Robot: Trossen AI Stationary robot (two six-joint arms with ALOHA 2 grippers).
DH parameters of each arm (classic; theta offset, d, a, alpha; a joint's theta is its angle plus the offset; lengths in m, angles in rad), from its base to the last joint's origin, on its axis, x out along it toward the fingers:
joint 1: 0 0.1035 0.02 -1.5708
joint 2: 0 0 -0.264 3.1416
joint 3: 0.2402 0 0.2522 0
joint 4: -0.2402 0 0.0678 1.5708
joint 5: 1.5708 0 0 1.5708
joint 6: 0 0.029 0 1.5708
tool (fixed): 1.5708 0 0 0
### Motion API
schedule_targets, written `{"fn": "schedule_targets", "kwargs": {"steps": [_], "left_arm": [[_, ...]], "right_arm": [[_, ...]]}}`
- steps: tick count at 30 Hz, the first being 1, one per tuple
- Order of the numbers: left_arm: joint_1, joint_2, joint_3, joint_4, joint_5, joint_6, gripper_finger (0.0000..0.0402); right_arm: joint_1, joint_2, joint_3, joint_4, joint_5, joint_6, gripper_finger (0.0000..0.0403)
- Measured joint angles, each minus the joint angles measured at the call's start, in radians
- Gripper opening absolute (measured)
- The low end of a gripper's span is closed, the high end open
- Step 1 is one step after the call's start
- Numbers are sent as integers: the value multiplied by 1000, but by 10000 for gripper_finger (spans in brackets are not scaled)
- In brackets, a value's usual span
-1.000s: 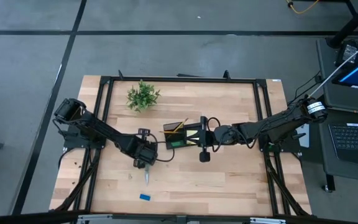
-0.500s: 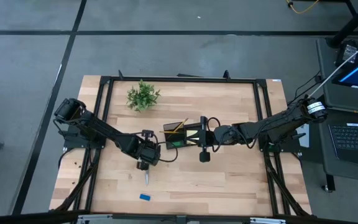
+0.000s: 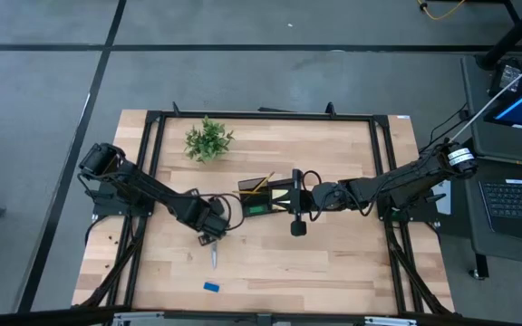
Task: Pick and place office supplies into organizer
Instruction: Put the green scissors into the black desk organizer
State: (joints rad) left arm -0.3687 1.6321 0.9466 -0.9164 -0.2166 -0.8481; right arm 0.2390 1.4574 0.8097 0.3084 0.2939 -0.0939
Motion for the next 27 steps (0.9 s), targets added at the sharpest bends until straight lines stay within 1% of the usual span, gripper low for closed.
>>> {"fn": "schedule_targets", "kwargs": {"steps": [4, 9, 12, 18, 22, 27], "left_arm": [[18, 0, 0, 19, 11, -128, 86], [53, 0, 0, 33, 15, -186, 86], [72, -1, -3, 72, 28, -189, 86], [111, -5, -67, 169, 130, -190, 86], [126, -7, -88, 168, 136, -211, 86], [134, -13, -89, 164, 137, -191, 86]], "right_arm": [[0, 0, 0, 0, 0, 11, 10], [0, 0, 0, -11, 0, 14, 10], [0, 0, 0, -23, 0, 20, 10], [0, 0, 0, -45, -1, 39, 10], [0, 0, 0, -46, -1, 38, 10], [0, 0, 0, -55, -1, 38, 10]]}}
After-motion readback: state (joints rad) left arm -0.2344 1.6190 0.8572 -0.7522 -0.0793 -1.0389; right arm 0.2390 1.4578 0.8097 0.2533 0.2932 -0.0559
